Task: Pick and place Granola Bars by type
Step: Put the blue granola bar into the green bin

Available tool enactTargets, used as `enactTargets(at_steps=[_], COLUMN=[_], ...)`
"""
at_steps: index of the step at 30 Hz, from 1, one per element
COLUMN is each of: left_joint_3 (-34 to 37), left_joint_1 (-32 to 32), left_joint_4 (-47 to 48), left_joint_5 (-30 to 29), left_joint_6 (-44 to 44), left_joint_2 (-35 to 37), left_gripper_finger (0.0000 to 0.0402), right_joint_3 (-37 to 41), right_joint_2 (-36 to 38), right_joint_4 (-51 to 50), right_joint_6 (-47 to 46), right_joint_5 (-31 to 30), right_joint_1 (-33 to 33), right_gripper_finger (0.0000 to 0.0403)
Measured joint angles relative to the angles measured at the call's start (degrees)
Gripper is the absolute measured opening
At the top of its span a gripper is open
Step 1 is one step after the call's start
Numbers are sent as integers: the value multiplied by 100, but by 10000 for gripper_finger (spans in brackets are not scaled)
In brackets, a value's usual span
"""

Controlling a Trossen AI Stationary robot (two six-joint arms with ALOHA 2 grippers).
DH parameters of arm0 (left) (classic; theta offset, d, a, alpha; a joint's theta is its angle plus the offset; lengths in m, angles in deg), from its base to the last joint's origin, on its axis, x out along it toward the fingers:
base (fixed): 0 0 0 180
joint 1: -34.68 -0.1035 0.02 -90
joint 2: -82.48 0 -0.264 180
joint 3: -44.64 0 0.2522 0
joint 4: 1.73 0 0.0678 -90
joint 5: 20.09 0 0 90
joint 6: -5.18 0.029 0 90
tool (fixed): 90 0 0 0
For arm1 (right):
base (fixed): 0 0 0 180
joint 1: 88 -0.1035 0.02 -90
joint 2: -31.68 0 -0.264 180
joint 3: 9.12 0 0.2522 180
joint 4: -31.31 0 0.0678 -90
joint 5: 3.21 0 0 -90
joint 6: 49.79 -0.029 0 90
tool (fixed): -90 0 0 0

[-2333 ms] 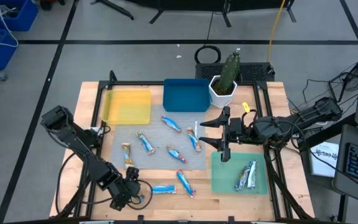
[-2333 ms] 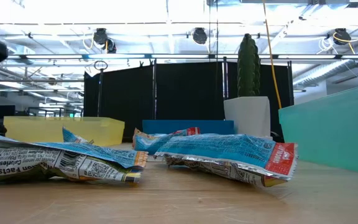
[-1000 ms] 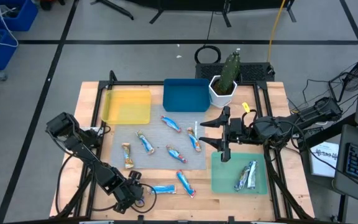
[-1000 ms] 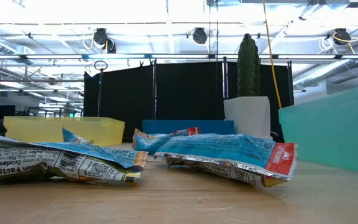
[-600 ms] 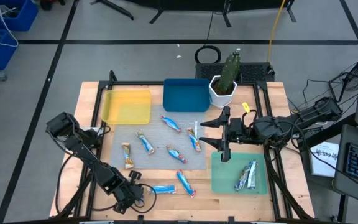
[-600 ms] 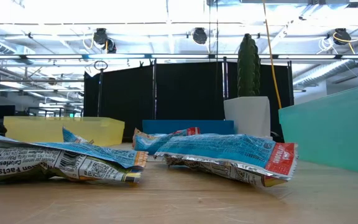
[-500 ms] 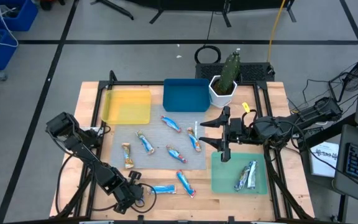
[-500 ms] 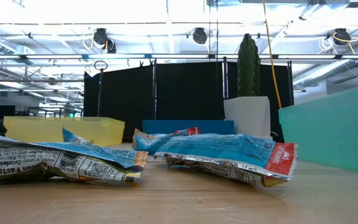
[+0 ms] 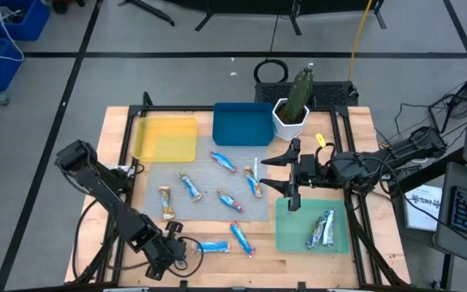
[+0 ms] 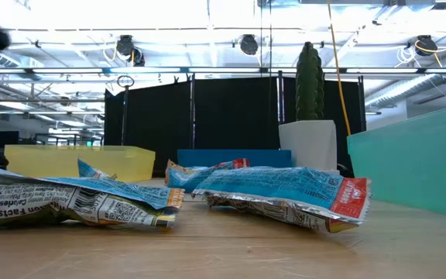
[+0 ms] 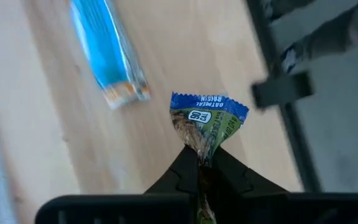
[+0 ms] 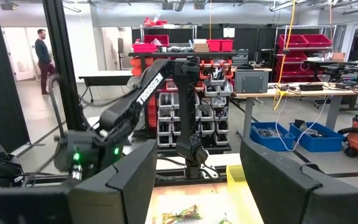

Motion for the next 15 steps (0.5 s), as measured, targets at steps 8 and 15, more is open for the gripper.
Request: enactTargets(at_steps=[8,15], left_joint_3=[-754,-1680], left_joint_1=[-365,-911], left_joint_4=[757,1124], left_joint_5=[-720,-1570], left_joint_6=[78,571], left_joint_2=[720,1041], left_gripper_finger=[20,17], right_joint_3=[0,0], right_joint_2=[0,0], right_joint_4=[-2,-2], right_joint_6=[45,45], right_joint_5=[-1,-2], right_joint_1=[-1,-2], right_gripper_finger=[222,222])
